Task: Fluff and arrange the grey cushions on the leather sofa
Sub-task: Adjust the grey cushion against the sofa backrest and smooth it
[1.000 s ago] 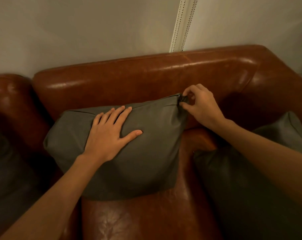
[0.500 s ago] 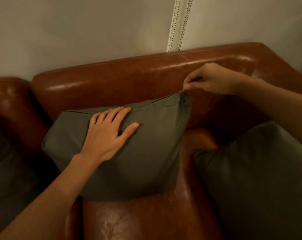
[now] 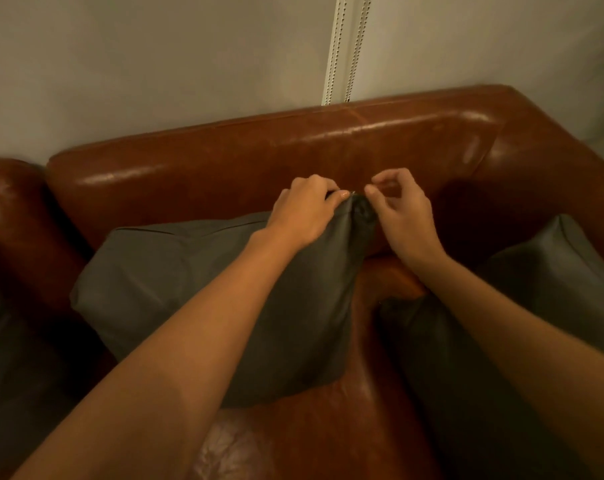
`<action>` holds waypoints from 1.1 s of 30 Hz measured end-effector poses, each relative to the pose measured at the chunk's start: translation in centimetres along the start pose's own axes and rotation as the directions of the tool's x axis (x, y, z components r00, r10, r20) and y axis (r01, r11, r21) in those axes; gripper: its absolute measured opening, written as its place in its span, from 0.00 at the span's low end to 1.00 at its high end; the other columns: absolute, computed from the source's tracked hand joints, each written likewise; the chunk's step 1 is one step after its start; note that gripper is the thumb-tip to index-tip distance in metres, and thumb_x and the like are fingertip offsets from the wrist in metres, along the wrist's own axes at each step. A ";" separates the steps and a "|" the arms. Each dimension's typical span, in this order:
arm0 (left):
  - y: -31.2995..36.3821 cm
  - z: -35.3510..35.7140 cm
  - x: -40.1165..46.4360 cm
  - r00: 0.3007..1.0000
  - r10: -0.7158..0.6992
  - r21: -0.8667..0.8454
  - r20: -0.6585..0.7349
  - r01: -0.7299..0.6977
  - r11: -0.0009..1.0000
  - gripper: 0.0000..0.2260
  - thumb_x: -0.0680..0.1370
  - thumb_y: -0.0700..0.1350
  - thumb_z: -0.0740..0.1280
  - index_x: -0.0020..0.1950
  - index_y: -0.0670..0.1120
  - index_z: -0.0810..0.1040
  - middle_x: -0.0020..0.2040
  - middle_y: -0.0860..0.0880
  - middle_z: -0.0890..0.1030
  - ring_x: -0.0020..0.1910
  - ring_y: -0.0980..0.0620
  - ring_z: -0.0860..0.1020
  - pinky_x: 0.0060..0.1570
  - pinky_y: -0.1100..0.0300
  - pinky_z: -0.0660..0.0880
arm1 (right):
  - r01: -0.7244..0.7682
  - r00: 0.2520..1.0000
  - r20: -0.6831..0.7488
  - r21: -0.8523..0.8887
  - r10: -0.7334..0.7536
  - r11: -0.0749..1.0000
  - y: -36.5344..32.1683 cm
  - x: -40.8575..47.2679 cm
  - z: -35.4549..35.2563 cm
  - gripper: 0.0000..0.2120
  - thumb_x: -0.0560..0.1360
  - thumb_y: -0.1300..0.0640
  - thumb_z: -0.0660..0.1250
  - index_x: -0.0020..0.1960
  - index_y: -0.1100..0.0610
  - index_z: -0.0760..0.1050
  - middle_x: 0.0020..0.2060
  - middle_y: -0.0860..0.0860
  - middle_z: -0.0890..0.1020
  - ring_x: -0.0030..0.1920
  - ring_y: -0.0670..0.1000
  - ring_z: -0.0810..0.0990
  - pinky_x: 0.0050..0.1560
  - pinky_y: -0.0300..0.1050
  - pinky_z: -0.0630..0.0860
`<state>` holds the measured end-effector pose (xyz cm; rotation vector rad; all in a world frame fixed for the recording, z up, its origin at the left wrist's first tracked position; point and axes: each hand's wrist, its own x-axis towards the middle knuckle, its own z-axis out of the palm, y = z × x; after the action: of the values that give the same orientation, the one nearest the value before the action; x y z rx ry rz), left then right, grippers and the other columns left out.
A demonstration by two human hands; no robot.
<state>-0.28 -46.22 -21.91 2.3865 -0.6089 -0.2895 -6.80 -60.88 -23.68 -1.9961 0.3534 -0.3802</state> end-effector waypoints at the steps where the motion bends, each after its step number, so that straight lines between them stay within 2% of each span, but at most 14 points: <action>1: 0.0 0.2 0.0 1.000 -0.005 0.013 -0.003 0.005 1.000 0.14 0.83 0.50 0.60 0.59 0.46 0.81 0.57 0.44 0.82 0.59 0.43 0.76 0.60 0.44 0.72 | 0.095 0.995 -0.027 -0.095 -0.098 0.991 0.5 -1.1 -0.2 0.05 0.79 0.57 0.67 0.53 0.54 0.74 0.51 0.48 0.77 0.52 0.46 0.79 0.52 0.39 0.76; 2: 0.1 0.4 0.0 1.000 -0.010 0.029 -0.011 0.010 1.000 0.14 0.83 0.49 0.59 0.59 0.45 0.81 0.57 0.44 0.82 0.60 0.43 0.76 0.60 0.44 0.71 | 0.147 0.988 -0.017 -0.174 -0.153 0.974 0.9 -2.2 -0.2 0.05 0.78 0.57 0.68 0.53 0.53 0.74 0.51 0.47 0.76 0.52 0.44 0.77 0.52 0.36 0.75; 4: 0.2 0.6 -0.2 0.999 -0.024 0.048 -0.030 0.026 0.999 0.14 0.83 0.49 0.58 0.60 0.45 0.80 0.56 0.45 0.82 0.59 0.43 0.76 0.61 0.44 0.70 | 0.139 0.990 0.022 -0.279 -0.139 0.950 1.7 -3.7 0.1 0.08 0.77 0.55 0.68 0.56 0.52 0.76 0.53 0.43 0.74 0.52 0.41 0.75 0.54 0.35 0.74; 6: 0.4 0.8 -0.2 0.999 -0.031 0.075 -0.037 0.034 0.997 0.14 0.84 0.49 0.56 0.58 0.45 0.79 0.51 0.46 0.81 0.55 0.44 0.77 0.61 0.45 0.69 | 0.098 0.995 0.017 -0.294 -0.097 0.951 2.4 -4.1 0.6 0.13 0.77 0.53 0.68 0.60 0.53 0.76 0.55 0.42 0.73 0.53 0.40 0.73 0.56 0.38 0.75; 8: 0.3 0.9 -0.2 0.999 -0.028 0.104 -0.032 0.032 0.994 0.14 0.85 0.48 0.54 0.52 0.44 0.76 0.43 0.48 0.78 0.50 0.44 0.78 0.58 0.46 0.69 | 0.113 0.993 -0.002 -0.277 -0.118 0.954 2.6 -4.1 1.3 0.14 0.78 0.52 0.68 0.62 0.54 0.75 0.56 0.43 0.74 0.53 0.41 0.74 0.55 0.42 0.77; 11: -0.1 0.7 -0.2 0.999 -0.023 0.059 -0.023 0.025 0.998 0.12 0.85 0.47 0.53 0.46 0.46 0.72 0.37 0.51 0.72 0.47 0.42 0.77 0.55 0.44 0.71 | 0.144 0.987 -0.031 -0.269 -0.159 0.952 2.6 -3.9 1.9 0.13 0.78 0.53 0.68 0.60 0.55 0.77 0.55 0.46 0.77 0.52 0.41 0.75 0.55 0.43 0.78; 15: -0.3 0.7 -0.5 1.000 0.001 0.034 -0.013 -0.001 0.999 0.12 0.84 0.47 0.54 0.43 0.46 0.70 0.34 0.52 0.70 0.41 0.45 0.74 0.52 0.45 0.70 | 0.211 0.973 -0.017 -0.323 -0.229 0.923 2.7 -3.1 1.7 0.06 0.79 0.56 0.65 0.55 0.56 0.78 0.49 0.47 0.78 0.48 0.45 0.77 0.50 0.47 0.79; 17: -0.3 0.8 -0.7 0.999 0.007 0.011 -0.031 -0.007 1.000 0.11 0.84 0.47 0.55 0.46 0.47 0.72 0.37 0.52 0.73 0.43 0.48 0.73 0.54 0.46 0.69 | 0.249 0.966 0.054 -0.448 -0.252 0.859 2.5 -2.6 1.5 0.07 0.81 0.55 0.62 0.55 0.56 0.78 0.50 0.49 0.78 0.50 0.47 0.75 0.49 0.45 0.75; 19: -0.2 0.9 -0.7 0.998 0.014 0.015 -0.065 -0.013 1.000 0.10 0.84 0.48 0.56 0.53 0.46 0.75 0.49 0.49 0.78 0.52 0.48 0.74 0.58 0.47 0.67 | 0.284 0.957 0.126 -0.582 -0.260 0.762 2.1 -2.1 1.2 0.09 0.82 0.55 0.60 0.56 0.56 0.76 0.51 0.51 0.78 0.51 0.49 0.73 0.50 0.42 0.69; 21: -0.3 1.0 -0.6 0.995 0.007 0.029 -0.095 -0.005 1.000 0.11 0.84 0.48 0.56 0.60 0.46 0.74 0.59 0.48 0.77 0.60 0.49 0.71 0.62 0.49 0.64 | 0.320 0.947 0.195 -0.632 -0.255 0.706 1.5 -1.5 0.6 0.09 0.82 0.54 0.59 0.56 0.56 0.75 0.50 0.51 0.77 0.52 0.51 0.72 0.51 0.43 0.65; 23: -0.4 1.2 -0.4 0.992 0.009 0.026 -0.122 -0.006 1.000 0.10 0.83 0.48 0.57 0.61 0.47 0.74 0.61 0.49 0.75 0.63 0.48 0.69 0.61 0.50 0.62 | 0.357 0.933 0.264 -0.587 -0.245 0.727 1.1 -1.0 -0.6 0.07 0.82 0.55 0.59 0.54 0.56 0.74 0.48 0.47 0.74 0.52 0.51 0.71 0.51 0.43 0.63; 26: -0.7 1.4 -0.3 0.986 0.027 0.032 -0.162 -0.022 0.999 0.09 0.82 0.48 0.60 0.59 0.48 0.75 0.58 0.49 0.72 0.61 0.49 0.68 0.59 0.51 0.62 | 0.377 0.911 0.346 -0.483 -0.223 0.790 0.8 -0.3 -3.0 0.05 0.81 0.57 0.61 0.52 0.57 0.74 0.47 0.45 0.73 0.52 0.52 0.71 0.51 0.43 0.64; 30: -0.8 1.5 -0.4 0.989 0.017 -0.001 -0.146 -0.018 1.000 0.11 0.83 0.49 0.58 0.60 0.49 0.76 0.53 0.52 0.68 0.59 0.49 0.69 0.57 0.52 0.62 | 0.260 0.954 0.238 -0.364 -0.180 0.894 1.1 0.1 -4.5 0.04 0.80 0.55 0.63 0.53 0.54 0.74 0.45 0.44 0.75 0.48 0.47 0.75 0.50 0.46 0.75; 33: -1.1 1.3 -0.7 0.994 0.028 0.020 -0.108 -0.026 0.999 0.14 0.83 0.51 0.56 0.64 0.49 0.75 0.54 0.51 0.69 0.61 0.48 0.69 0.57 0.52 0.62 | 0.187 0.961 0.245 -0.247 -0.126 0.951 1.0 -0.3 -2.8 0.17 0.77 0.51 0.68 0.64 0.52 0.72 0.57 0.47 0.76 0.54 0.44 0.76 0.52 0.42 0.76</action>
<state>-0.91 -45.82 -23.54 2.3921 -0.5959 -0.1425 -8.29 -63.45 -23.47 -2.3157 0.1032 -0.2067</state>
